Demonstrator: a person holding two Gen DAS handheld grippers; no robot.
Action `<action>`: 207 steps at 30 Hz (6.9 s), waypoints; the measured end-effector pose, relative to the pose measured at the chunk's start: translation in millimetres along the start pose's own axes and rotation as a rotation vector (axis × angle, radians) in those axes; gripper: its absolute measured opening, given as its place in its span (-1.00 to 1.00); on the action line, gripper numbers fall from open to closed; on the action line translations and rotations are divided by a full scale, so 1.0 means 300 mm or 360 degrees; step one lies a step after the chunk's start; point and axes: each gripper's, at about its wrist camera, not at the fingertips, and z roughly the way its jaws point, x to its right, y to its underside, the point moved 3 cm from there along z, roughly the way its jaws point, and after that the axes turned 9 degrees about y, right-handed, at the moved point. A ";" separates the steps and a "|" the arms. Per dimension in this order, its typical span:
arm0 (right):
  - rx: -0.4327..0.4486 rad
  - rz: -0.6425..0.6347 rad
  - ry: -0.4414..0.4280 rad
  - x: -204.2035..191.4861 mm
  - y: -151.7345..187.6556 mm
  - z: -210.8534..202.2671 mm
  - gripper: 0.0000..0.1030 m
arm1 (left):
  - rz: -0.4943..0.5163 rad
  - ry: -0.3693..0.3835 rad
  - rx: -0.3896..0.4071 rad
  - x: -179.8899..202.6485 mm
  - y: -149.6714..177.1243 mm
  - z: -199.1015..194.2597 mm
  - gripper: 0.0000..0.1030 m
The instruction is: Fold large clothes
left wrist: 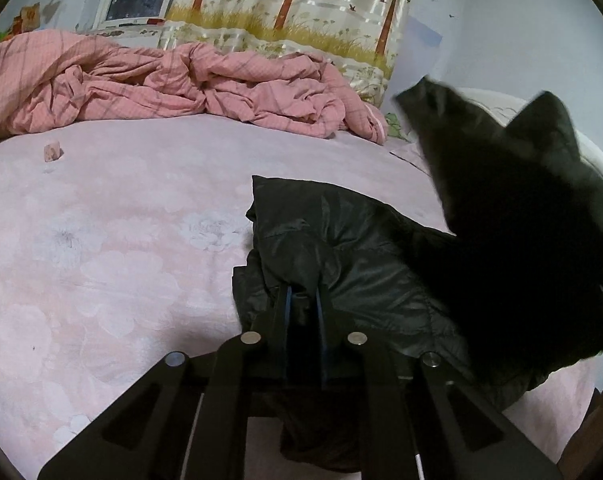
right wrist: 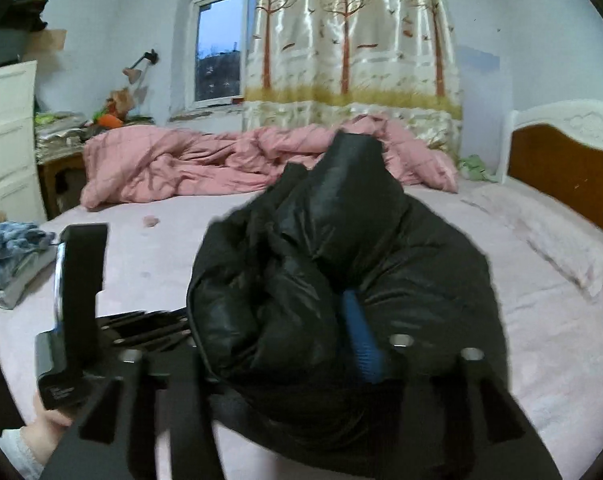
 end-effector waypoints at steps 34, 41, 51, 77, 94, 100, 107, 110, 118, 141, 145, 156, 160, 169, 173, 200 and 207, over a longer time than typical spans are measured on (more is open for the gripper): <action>-0.0402 0.0894 0.0407 0.788 0.161 0.117 0.59 | 0.0002 -0.0007 -0.0004 -0.006 0.016 0.010 -0.71; -0.0633 0.1070 -0.0285 0.699 0.213 0.284 0.32 | -0.0012 0.0013 -0.0067 -0.008 0.026 0.040 -0.70; -0.0505 0.0617 -0.0093 0.475 0.138 0.238 0.37 | -0.0039 0.0070 -0.0080 -0.015 0.028 0.039 -0.70; -0.0375 0.0170 0.0182 0.339 0.082 0.153 0.43 | 0.0080 -0.0396 -0.0063 0.054 -0.027 -0.036 0.83; -0.0651 0.0069 0.0150 0.288 0.195 0.300 -0.18 | 0.0014 -0.0486 -0.0143 -0.057 0.018 0.050 1.00; -0.0704 0.0066 0.0136 0.292 0.191 0.335 -0.18 | -0.0114 -0.0228 0.0039 -0.015 -0.014 -0.056 0.11; -0.0727 0.0146 0.0011 0.345 0.132 0.294 -0.27 | 0.0375 -0.0047 0.0313 0.299 -0.114 -0.260 -0.59; -0.0623 0.0245 -0.0045 0.381 0.067 0.229 -0.28 | 0.0459 -0.0100 0.0141 0.381 -0.121 -0.199 -0.73; -0.0833 0.0427 -0.0281 0.414 -0.007 0.302 -0.82 | 0.0014 -0.0110 -0.0432 0.228 -0.083 0.076 -0.96; -0.0905 0.0187 -0.0197 0.278 0.131 0.463 -1.00 | 0.0180 -0.0228 -0.0238 0.190 0.006 0.075 -0.93; -0.0653 0.0179 -0.0111 0.308 0.054 0.328 -0.86 | 0.0287 -0.0203 -0.0051 0.271 -0.044 -0.049 -0.90; -0.0550 0.0534 -0.0060 0.585 0.027 0.213 0.54 | -0.0157 -0.0308 -0.0073 0.058 -0.130 -0.092 1.00; -0.0714 0.0670 -0.0173 0.606 0.098 0.291 0.56 | -0.0477 -0.0089 -0.0145 -0.049 -0.083 -0.062 1.00; -0.0927 0.0934 -0.0492 0.546 0.242 0.464 0.59 | -0.0919 0.0305 -0.0314 -0.149 0.043 0.055 0.96; -0.0862 0.0920 -0.0576 0.527 0.238 0.467 0.14 | -0.0898 0.0390 -0.0281 -0.132 0.046 0.047 0.17; -0.0305 0.0652 0.0626 1.557 -0.021 0.053 -0.23 | -0.0237 0.0867 -0.0530 1.077 -0.010 0.723 -0.34; -0.0205 0.0535 0.0953 1.834 -0.065 0.022 -0.24 | -0.0080 0.0935 -0.0522 1.408 0.029 0.912 -0.34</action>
